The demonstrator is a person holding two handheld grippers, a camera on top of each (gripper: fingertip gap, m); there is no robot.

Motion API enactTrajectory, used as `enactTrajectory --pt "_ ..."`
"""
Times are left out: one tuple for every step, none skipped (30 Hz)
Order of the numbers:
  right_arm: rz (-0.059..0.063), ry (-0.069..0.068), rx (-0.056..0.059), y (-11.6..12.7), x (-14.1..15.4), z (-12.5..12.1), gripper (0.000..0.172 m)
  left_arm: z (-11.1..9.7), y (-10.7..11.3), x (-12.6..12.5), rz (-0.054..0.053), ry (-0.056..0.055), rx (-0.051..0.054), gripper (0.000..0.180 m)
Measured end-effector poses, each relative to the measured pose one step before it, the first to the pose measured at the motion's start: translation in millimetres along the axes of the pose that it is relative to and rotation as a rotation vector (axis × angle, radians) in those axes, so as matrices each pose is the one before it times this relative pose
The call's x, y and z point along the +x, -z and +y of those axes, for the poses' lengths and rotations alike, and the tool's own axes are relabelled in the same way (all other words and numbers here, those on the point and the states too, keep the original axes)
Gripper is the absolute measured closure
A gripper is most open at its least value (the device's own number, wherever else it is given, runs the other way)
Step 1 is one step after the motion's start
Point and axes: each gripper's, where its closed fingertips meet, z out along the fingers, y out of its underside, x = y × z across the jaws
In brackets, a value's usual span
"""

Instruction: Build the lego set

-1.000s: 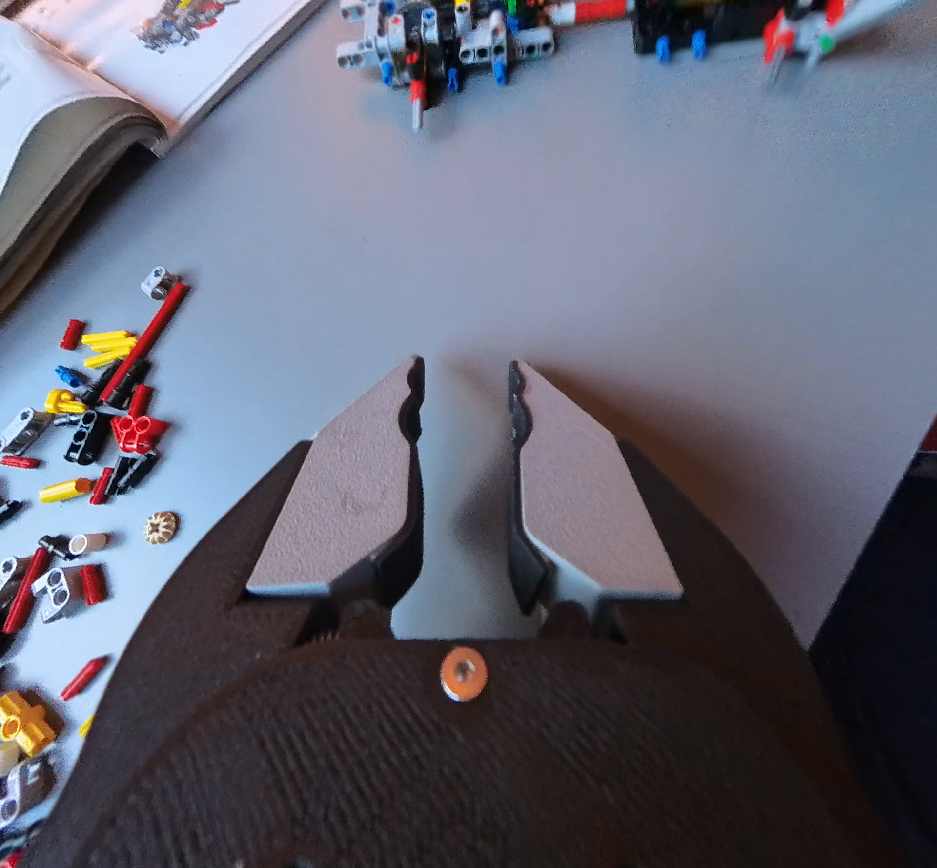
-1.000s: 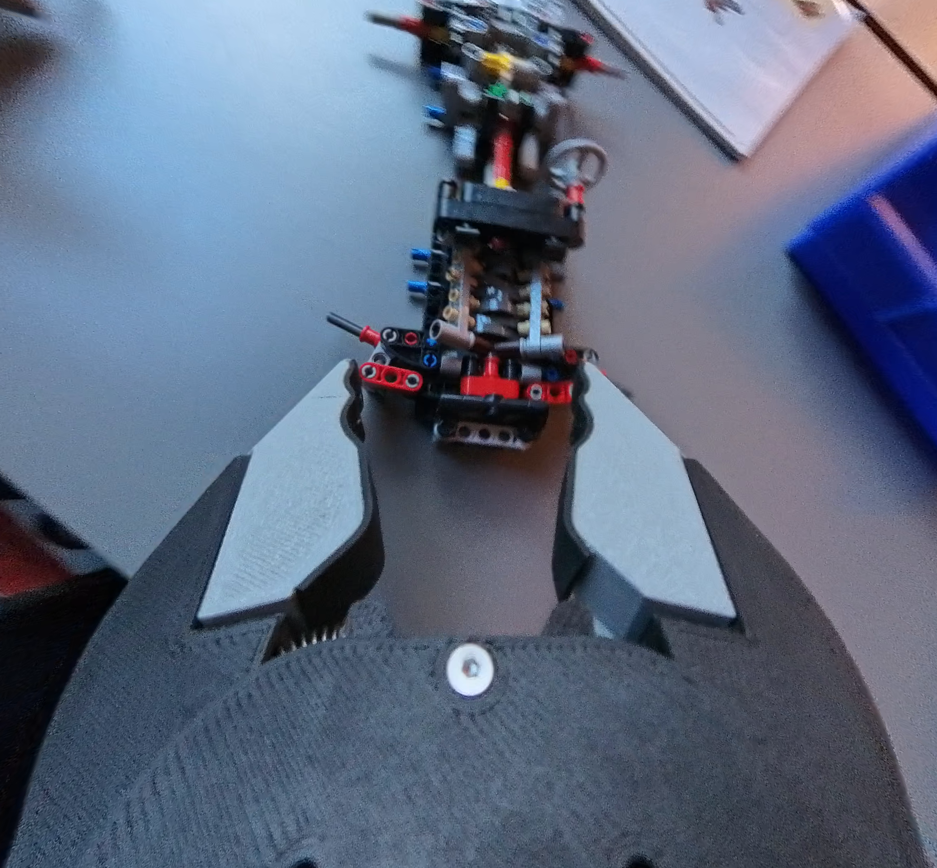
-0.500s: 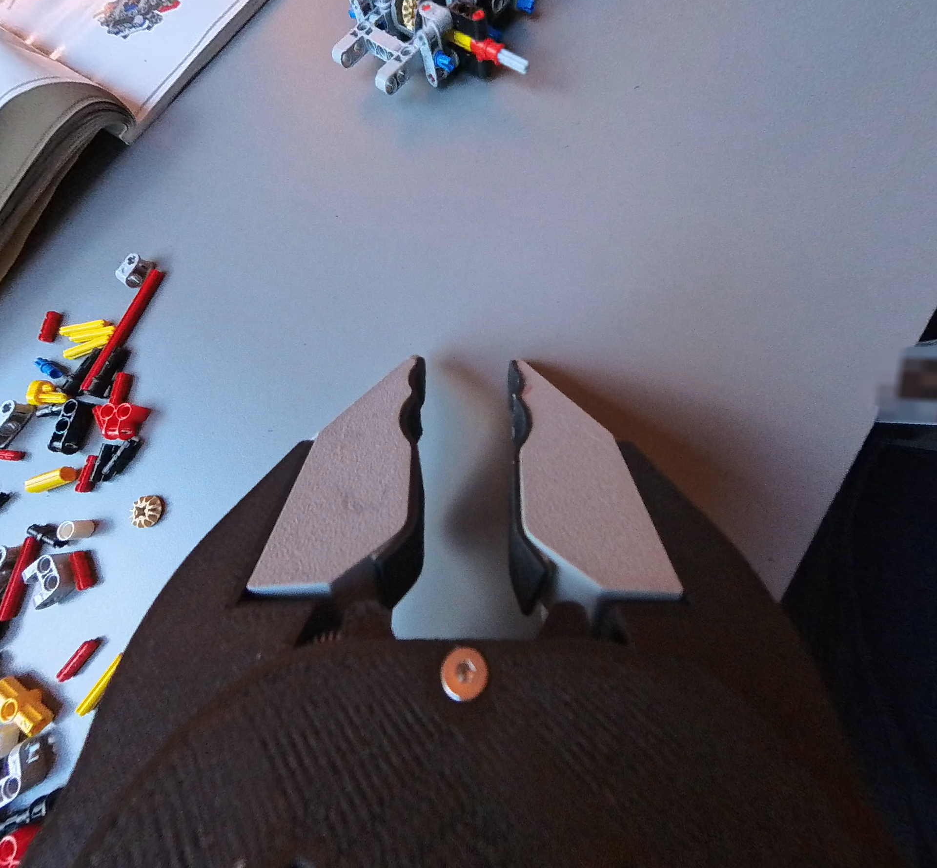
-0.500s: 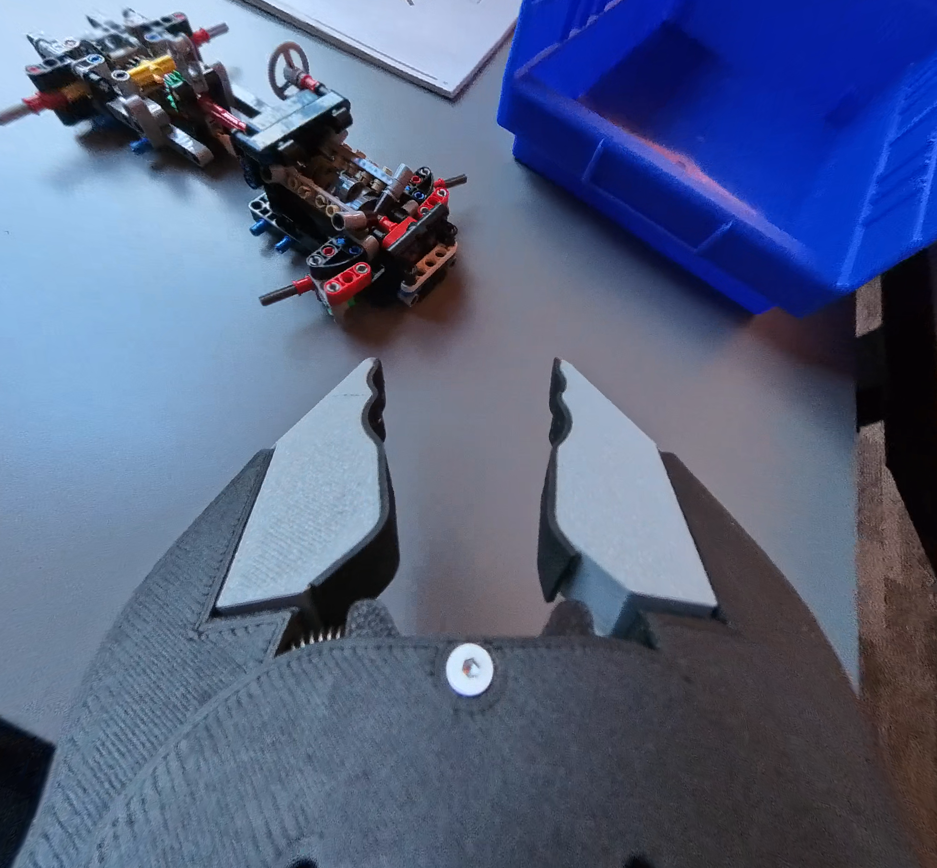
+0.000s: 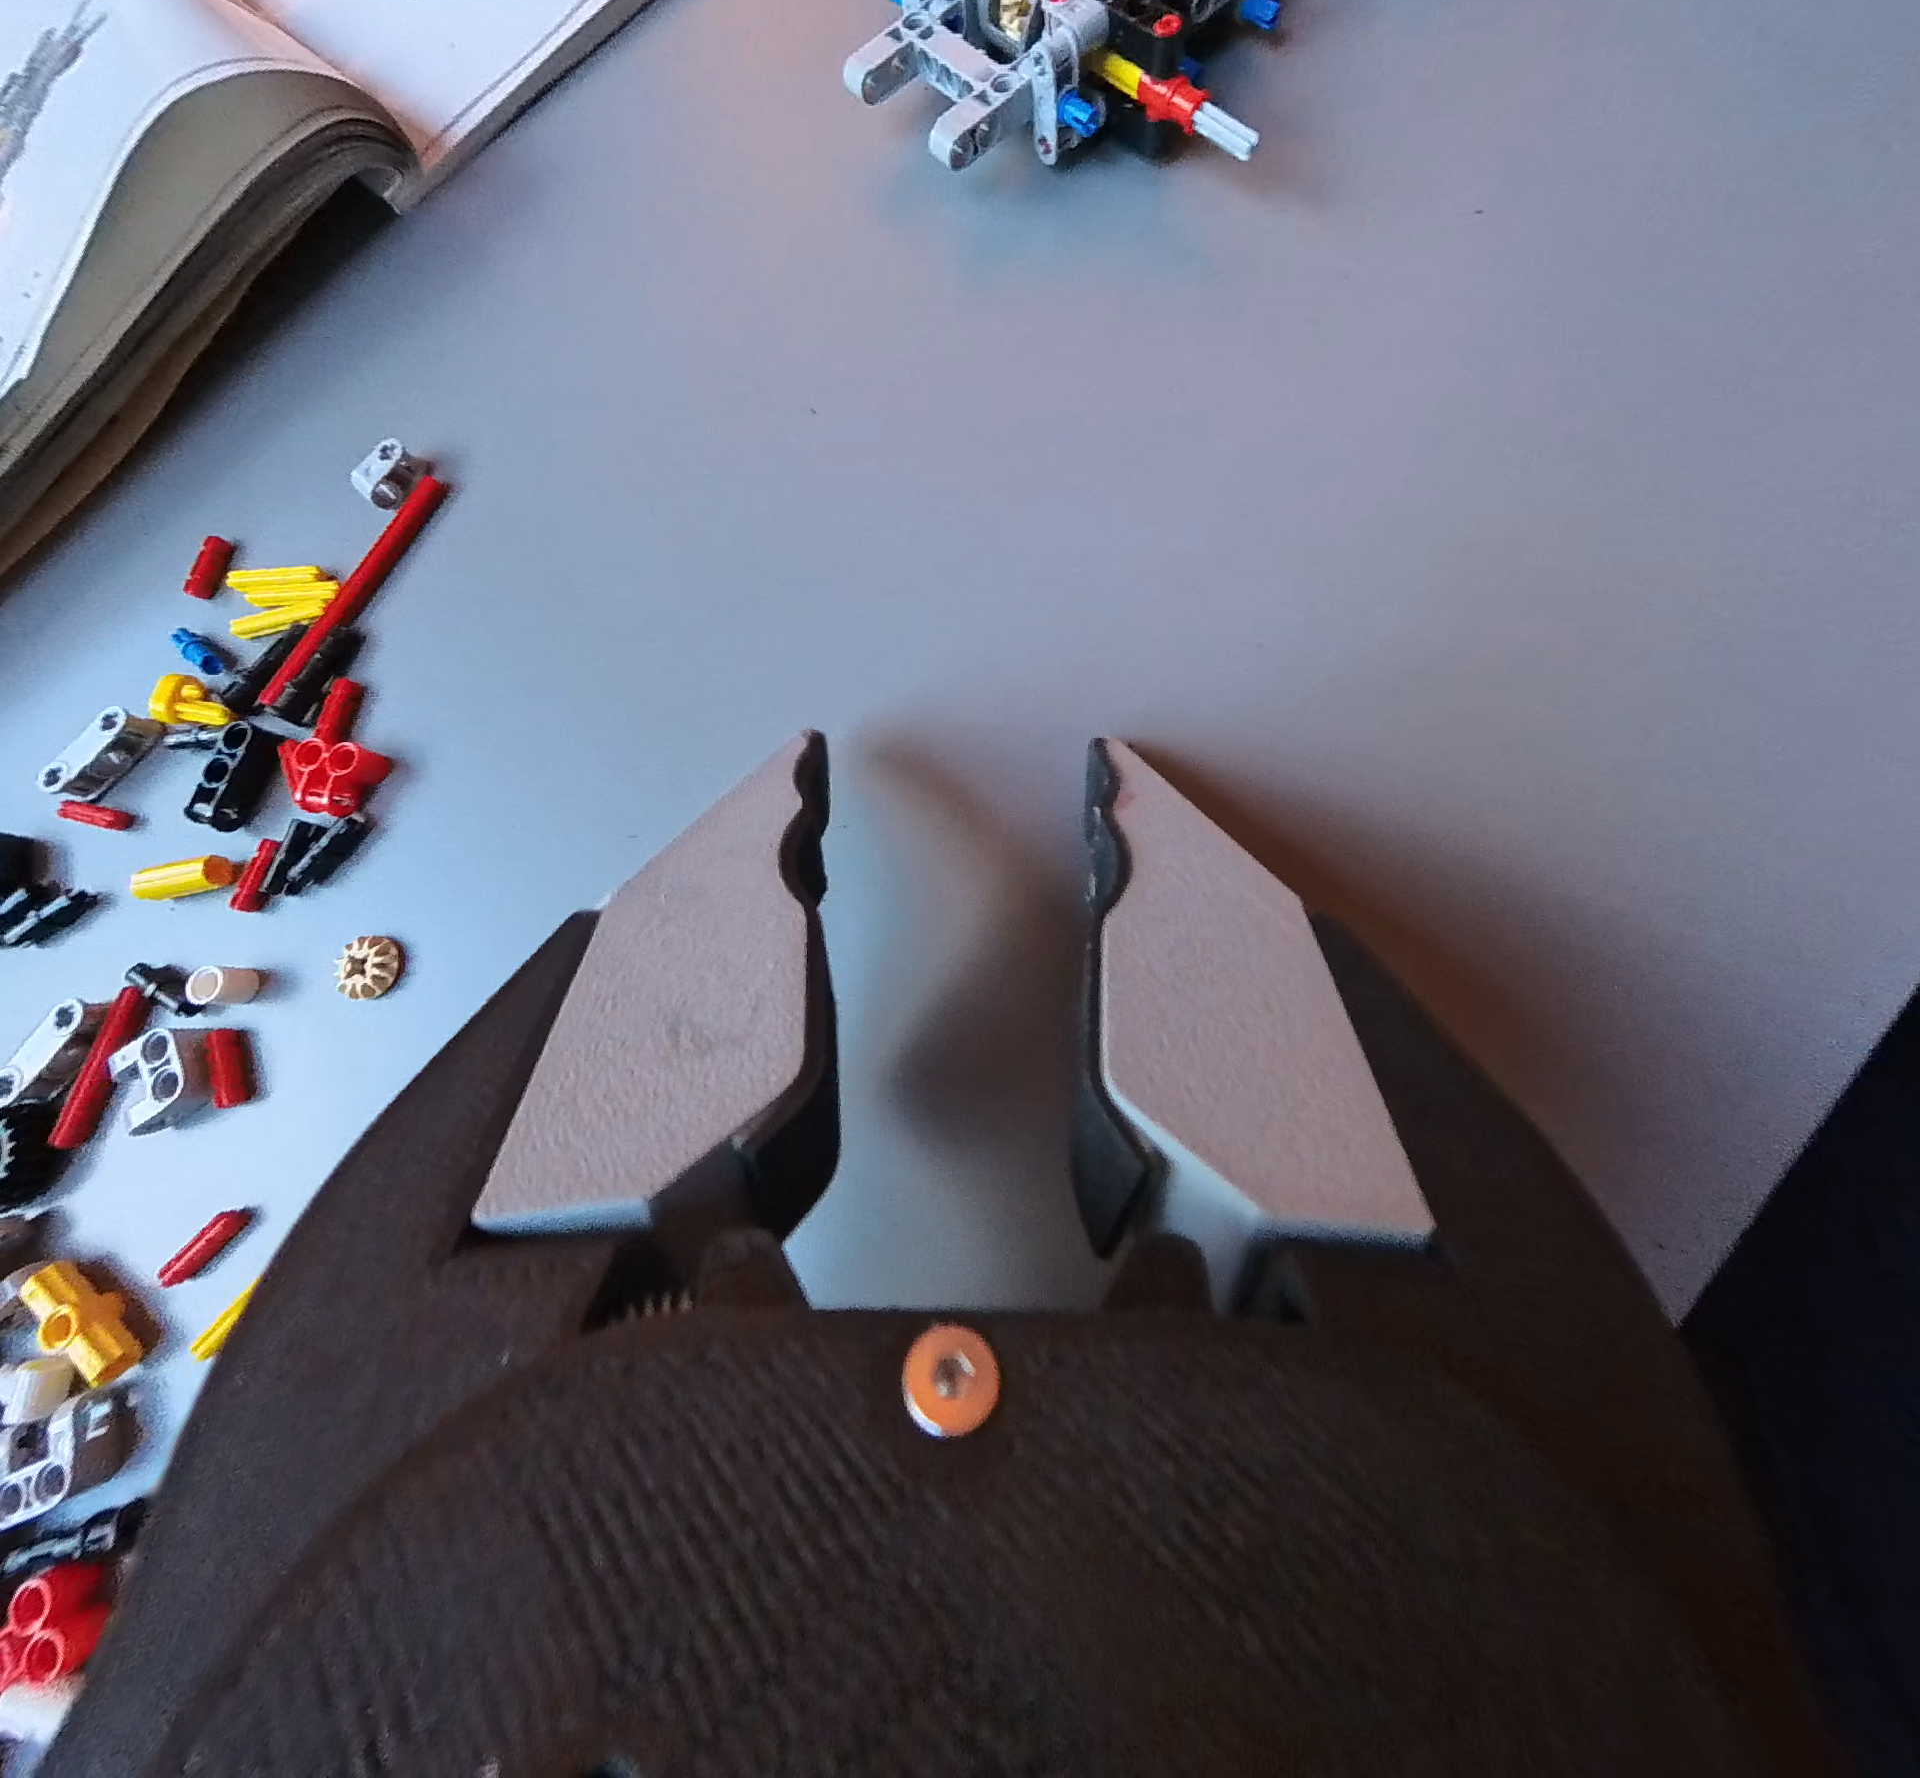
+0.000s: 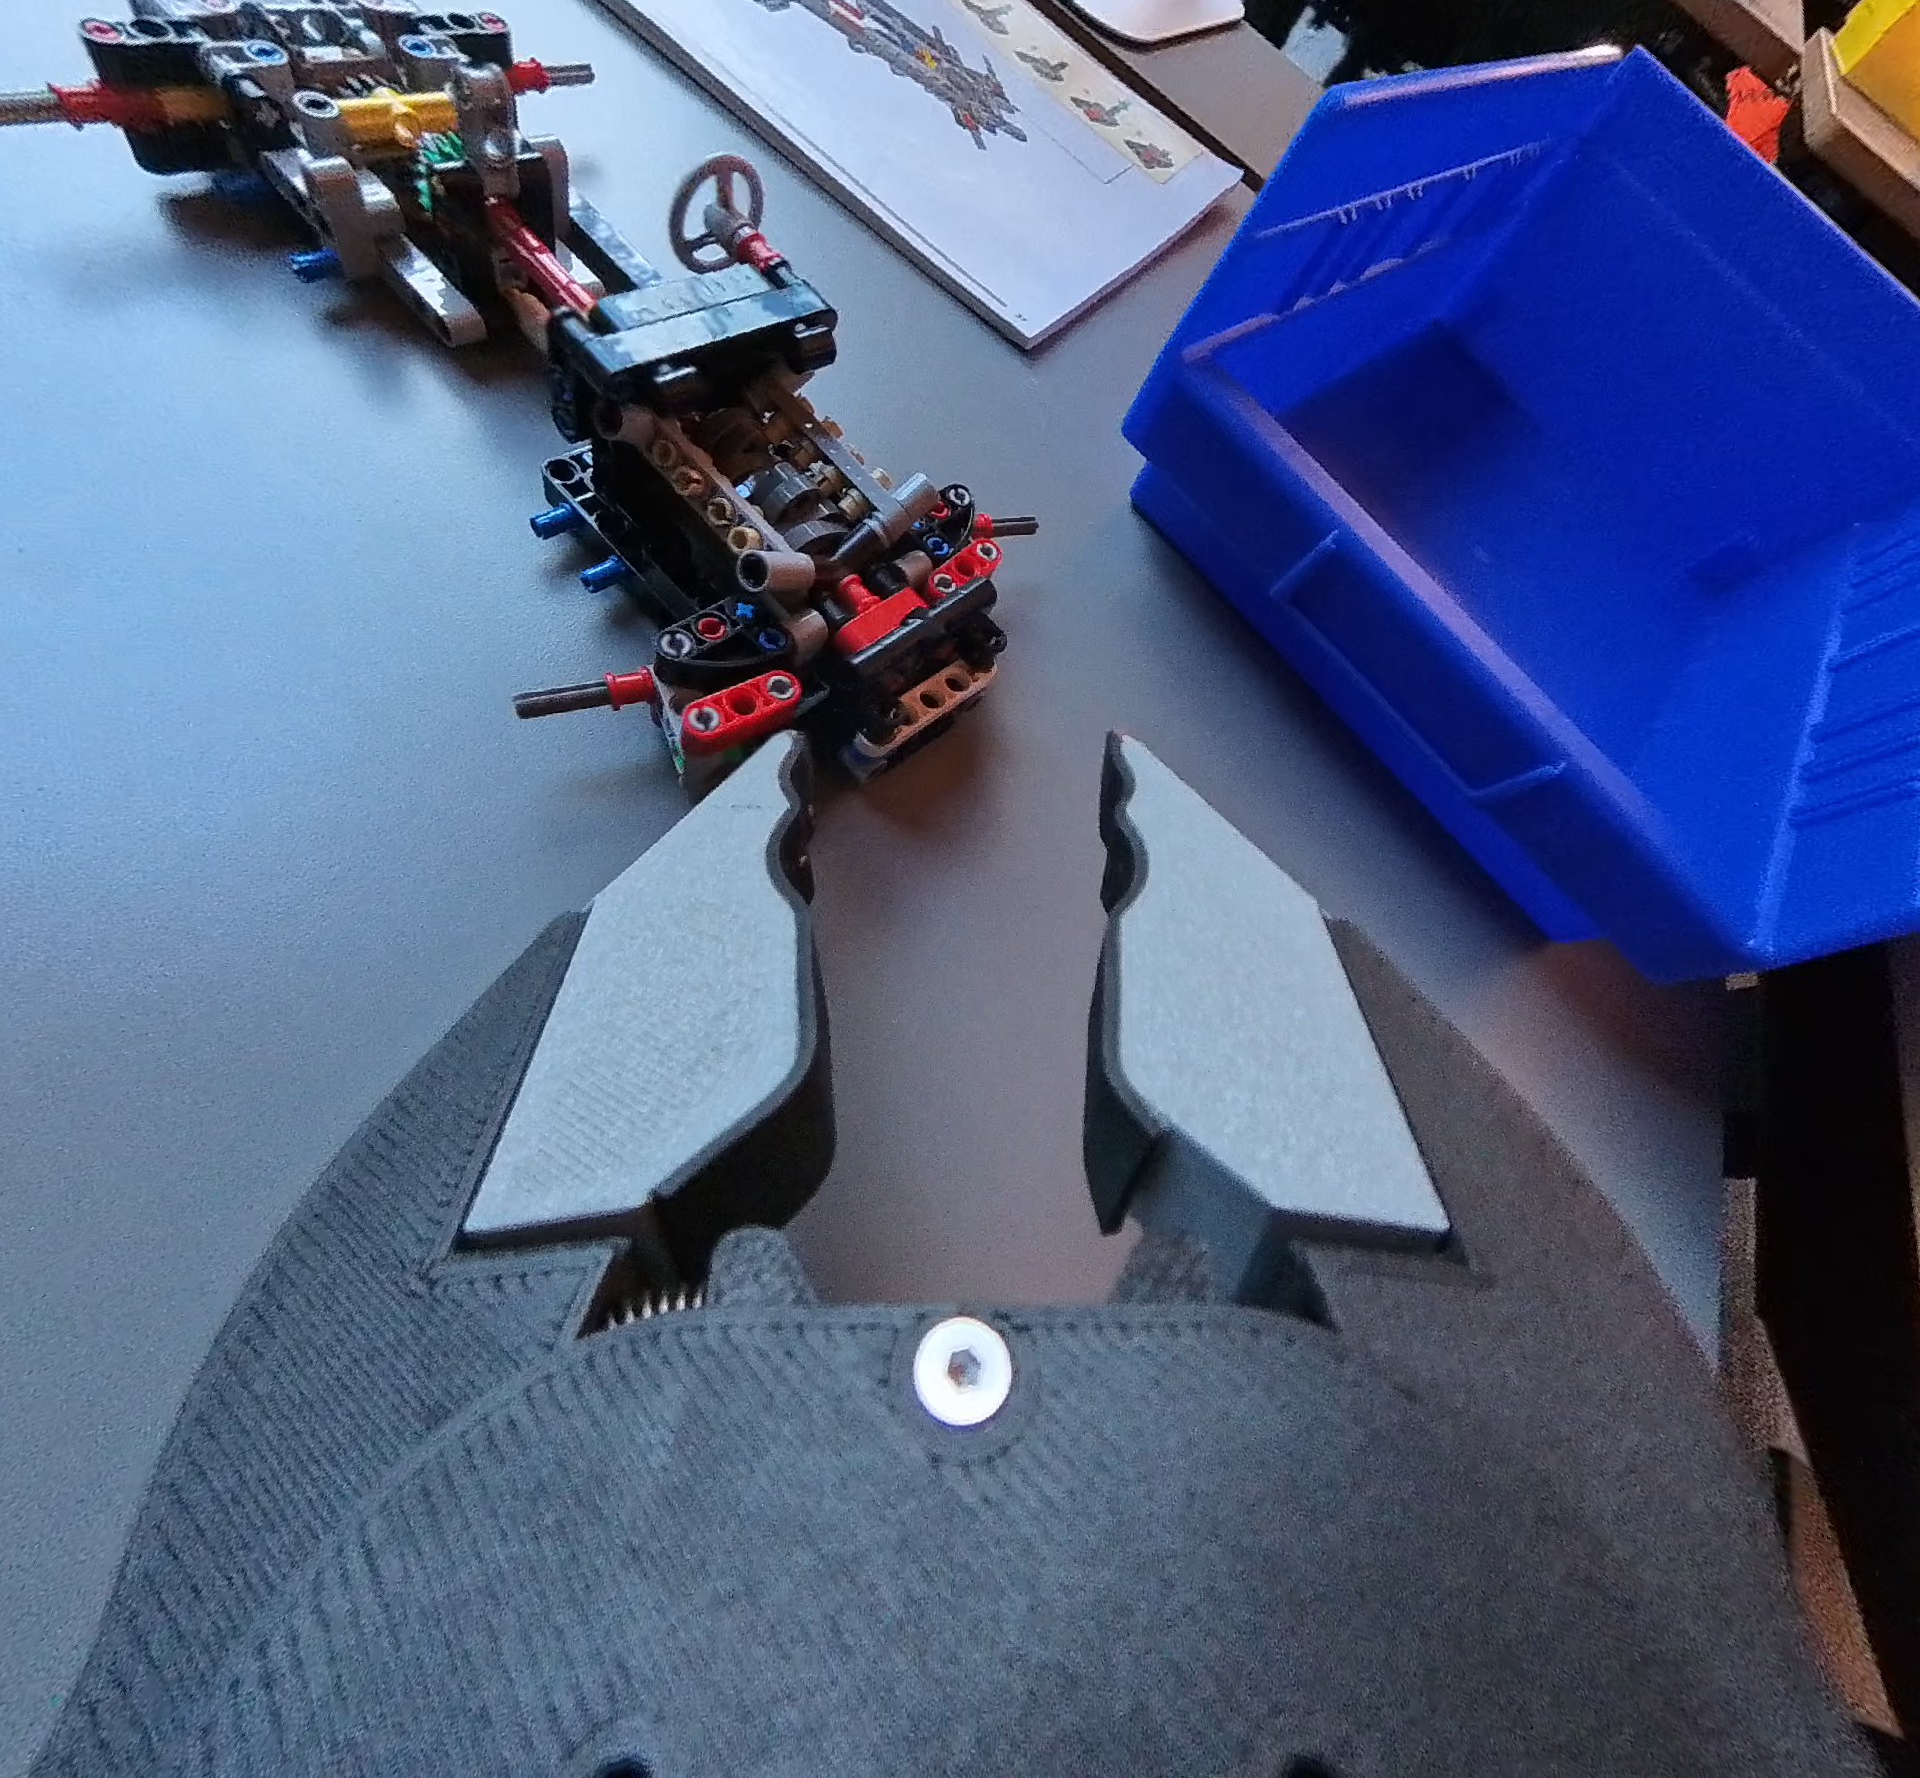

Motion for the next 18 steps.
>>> enactTrajectory --pt "0.0009 0.0083 0.0021 -0.08 -0.49 -0.39 0.120 -0.06 0.22 -1.00 -0.0124 -0.0045 0.0006 0.132" --pt "-0.0003 0.0060 0.0023 -0.16 -0.37 -0.39 0.121 -0.10 0.11 -0.90 -0.0129 -0.0062 0.0007 0.134" --pt "-0.0018 0.0029 0.0002 -0.32 -0.27 -0.19 0.122 -0.15 0.25 -0.62 -0.0108 -0.0066 0.0008 0.135" --pt "-0.0003 0.0002 -0.0009 -0.35 0.17 0.08 0.122 0.00 0.15 -0.81 -0.0116 -0.0044 -0.0001 0.136" --pt "0.0017 -0.0012 0.0013 -0.05 0.56 -0.23 0.122 0.18 0.20 -1.27 -0.0126 -0.0019 -0.0005 0.136" --pt "0.0011 -0.0026 0.0036 0.22 0.44 -0.39 0.123 0.30 0.45 -1.12 -0.0121 0.0000 -0.0008 0.136" --pt "0.0008 -0.0028 0.0054 0.44 0.52 -0.62 0.124 0.65 0.69 0.06 -0.0040 0.0012 -0.0005 0.136" --pt "-0.0011 -0.0028 0.0063 0.57 0.14 -0.69 0.125 1.00 0.94 0.20 -0.0014 0.0061 -0.0020 0.137" --pt "-0.0019 -0.0033 0.0057 0.48 0.28 -0.70 0.125 1.49 1.43 0.31 0.0027 0.0135 -0.0029 0.137" --pt "-0.0025 -0.0039 0.0047 0.38 0.14 -0.55 0.125 2.01 1.57 0.49 0.0084 0.0217 -0.0046 0.137" --pt "-0.0037 -0.0040 0.0039 0.39 -0.06 -0.36 0.125 2.61 1.79 0.28 0.0107 0.0302 -0.0060 0.136" --pt "-0.0032 -0.0042 0.0042 0.36 0.11 -0.48 0.125 2.86 1.87 -0.31 0.0121 0.0368 -0.0073 0.134" --pt "-0.0034 -0.0039 0.0041 0.38 -0.02 -0.39 0.125 3.13 1.85 -0.08 0.0166 0.0394 -0.0079 0.132" --pt "-0.0027 -0.0034 0.0043 0.30 0.06 -0.49 0.125 3.30 1.85 -0.17 0.0178 0.0401 -0.0080 0.131" --pt "-0.0030 -0.0032 0.0050 0.43 0.04 -0.62 0.125 2.51 1.98 -0.38 0.0154 0.0355 -0.0029 0.130" --pt "-0.0038 -0.0032 0.0047 0.40 -0.11 -0.50 0.125 1.42 2.73 -0.86 0.0033 0.0214 0.0053 0.130" --pt "-0.0034 -0.0037 0.0036 0.23 -0.03 -0.46 0.125 1.82 2.24 -1.15 -0.0037 0.0108 0.0011 0.130" --pt "-0.0028 -0.0042 0.0024 0.16 0.15 -0.22 0.126 1.75 1.86 -0.50 -0.0057 0.0028 0.0000 0.131"
